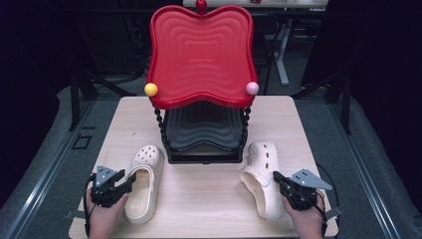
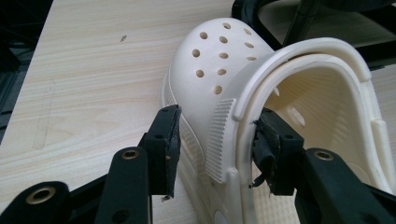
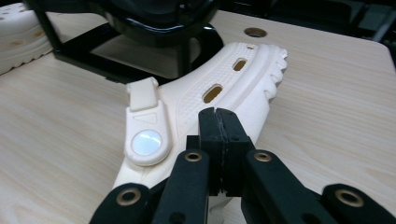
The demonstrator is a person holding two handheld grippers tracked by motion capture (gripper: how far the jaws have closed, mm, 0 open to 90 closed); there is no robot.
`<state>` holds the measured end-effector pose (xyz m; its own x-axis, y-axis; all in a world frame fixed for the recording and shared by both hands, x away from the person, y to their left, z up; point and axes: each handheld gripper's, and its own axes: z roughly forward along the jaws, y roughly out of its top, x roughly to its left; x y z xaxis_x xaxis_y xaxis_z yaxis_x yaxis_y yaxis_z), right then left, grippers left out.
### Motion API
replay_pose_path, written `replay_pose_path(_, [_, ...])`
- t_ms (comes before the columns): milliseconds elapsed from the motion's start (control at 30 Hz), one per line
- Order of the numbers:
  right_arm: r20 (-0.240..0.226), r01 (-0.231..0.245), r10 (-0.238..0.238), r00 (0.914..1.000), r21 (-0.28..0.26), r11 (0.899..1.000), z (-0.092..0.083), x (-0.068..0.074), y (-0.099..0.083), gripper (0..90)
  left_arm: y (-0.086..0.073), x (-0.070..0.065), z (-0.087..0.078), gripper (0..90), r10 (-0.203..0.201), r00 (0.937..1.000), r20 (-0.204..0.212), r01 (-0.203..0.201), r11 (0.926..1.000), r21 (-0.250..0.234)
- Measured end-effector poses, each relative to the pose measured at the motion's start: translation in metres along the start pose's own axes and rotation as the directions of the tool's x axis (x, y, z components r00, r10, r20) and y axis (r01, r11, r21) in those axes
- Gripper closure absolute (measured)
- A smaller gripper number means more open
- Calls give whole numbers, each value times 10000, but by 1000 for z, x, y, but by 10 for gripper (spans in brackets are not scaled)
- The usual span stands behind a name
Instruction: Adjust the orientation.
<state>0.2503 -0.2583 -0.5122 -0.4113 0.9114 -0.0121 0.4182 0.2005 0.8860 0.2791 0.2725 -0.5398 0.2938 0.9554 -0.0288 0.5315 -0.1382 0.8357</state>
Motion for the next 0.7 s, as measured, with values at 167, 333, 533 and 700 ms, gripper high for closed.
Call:
replay_pose_path(167, [264,-478,476,9985,71,9988,-4,-16,-4,898,1,0,0,543,41,10000,32,-41,10000,1])
replay_pose_path(333, [388,-1016,1008,9942,199,9946,-8,-29,-9,898,2,-1,1,543,21,10000,59,-20,10000,-68])
replay_pose_path(533, [407,-1936,1922,9805,346,9805,-7,-51,-19,900,2,-2,3,543,71,9999,83,-70,9999,-81])
replay_pose_path(700, [748,-2319,2267,9711,692,9703,-2,-64,-29,900,3,-1,2,543,34,9999,101,-33,9999,-103])
